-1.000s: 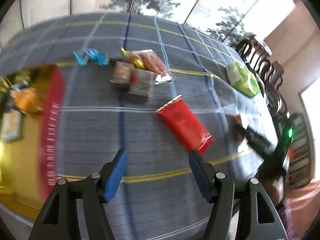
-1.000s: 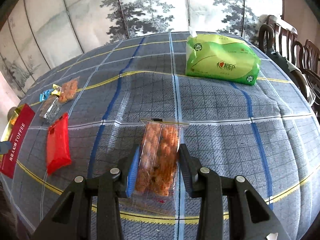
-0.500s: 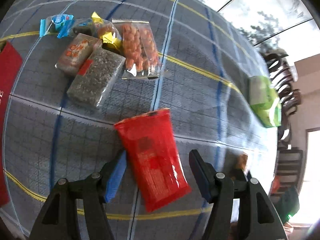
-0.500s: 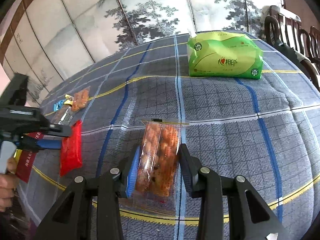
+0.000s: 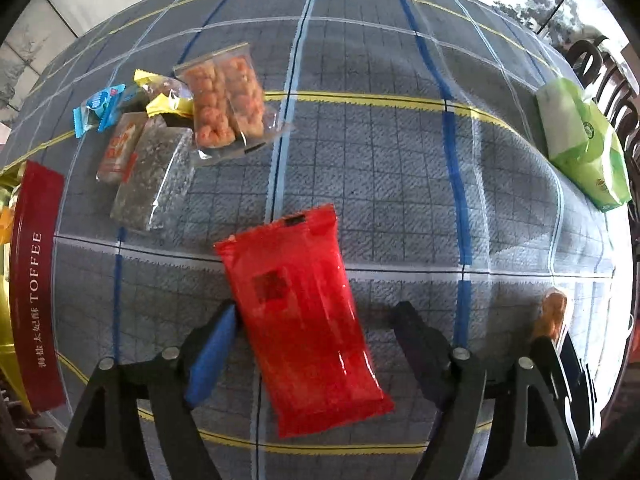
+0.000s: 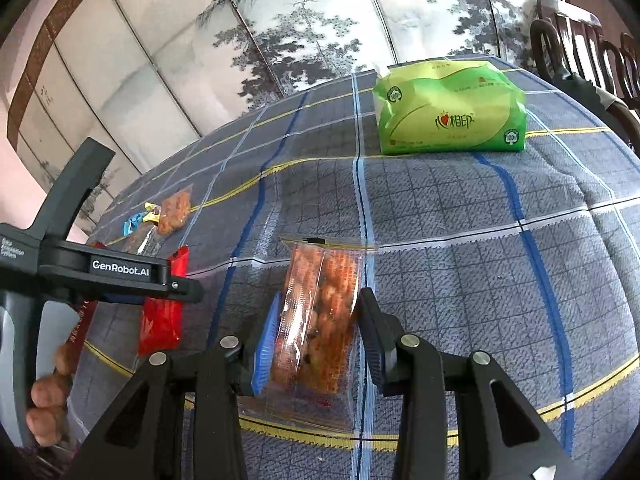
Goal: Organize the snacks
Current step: 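Grasp the red snack bar with the left tool while the right tool holds the snack bag, then carry the red snack bar into the gold tin with the left tool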
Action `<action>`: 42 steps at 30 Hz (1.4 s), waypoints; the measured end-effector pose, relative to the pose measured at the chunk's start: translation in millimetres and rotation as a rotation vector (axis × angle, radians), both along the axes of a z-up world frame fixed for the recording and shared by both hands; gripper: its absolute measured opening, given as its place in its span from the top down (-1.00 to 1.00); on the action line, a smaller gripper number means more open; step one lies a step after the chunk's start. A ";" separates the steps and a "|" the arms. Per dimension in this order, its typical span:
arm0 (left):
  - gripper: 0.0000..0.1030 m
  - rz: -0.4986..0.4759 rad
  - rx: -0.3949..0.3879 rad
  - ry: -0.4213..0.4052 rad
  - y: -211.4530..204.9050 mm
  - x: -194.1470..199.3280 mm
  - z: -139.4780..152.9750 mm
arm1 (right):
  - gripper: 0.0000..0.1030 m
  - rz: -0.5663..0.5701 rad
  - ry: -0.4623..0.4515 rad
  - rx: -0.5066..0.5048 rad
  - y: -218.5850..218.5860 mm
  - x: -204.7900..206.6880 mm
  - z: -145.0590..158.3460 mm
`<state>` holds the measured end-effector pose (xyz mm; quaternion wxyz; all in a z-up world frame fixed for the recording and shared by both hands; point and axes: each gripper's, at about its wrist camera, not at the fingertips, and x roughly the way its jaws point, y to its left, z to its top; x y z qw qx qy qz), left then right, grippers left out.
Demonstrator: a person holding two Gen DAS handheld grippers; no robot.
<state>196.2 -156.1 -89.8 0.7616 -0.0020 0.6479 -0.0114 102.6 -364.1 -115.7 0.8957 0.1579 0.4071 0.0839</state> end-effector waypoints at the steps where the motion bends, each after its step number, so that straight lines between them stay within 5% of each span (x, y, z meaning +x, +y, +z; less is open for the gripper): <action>1: -0.21 -0.005 0.003 -0.020 1.6 -3.4 3.7 | 0.30 0.002 0.002 0.000 -0.8 0.4 0.2; 2: 0.13 -0.023 -0.008 -0.046 2.3 -7.9 9.1 | 0.30 0.001 0.006 0.000 -0.8 1.1 -0.3; 3: 0.15 -0.041 0.000 -0.036 0.6 -12.8 6.5 | 0.30 0.000 0.009 -0.002 -0.7 1.7 -0.4; 10: 0.16 -0.059 -0.067 -0.230 27.0 -71.2 25.1 | 0.30 -0.004 0.013 -0.020 2.8 4.6 -0.1; 19: 0.16 -0.070 0.030 -0.428 61.6 -126.4 69.1 | 0.30 -0.016 0.018 -0.061 8.5 5.8 0.0; 42: 0.16 -0.040 0.052 -0.456 106.9 -153.9 75.4 | 0.29 -0.032 0.028 -0.140 18.0 6.3 0.8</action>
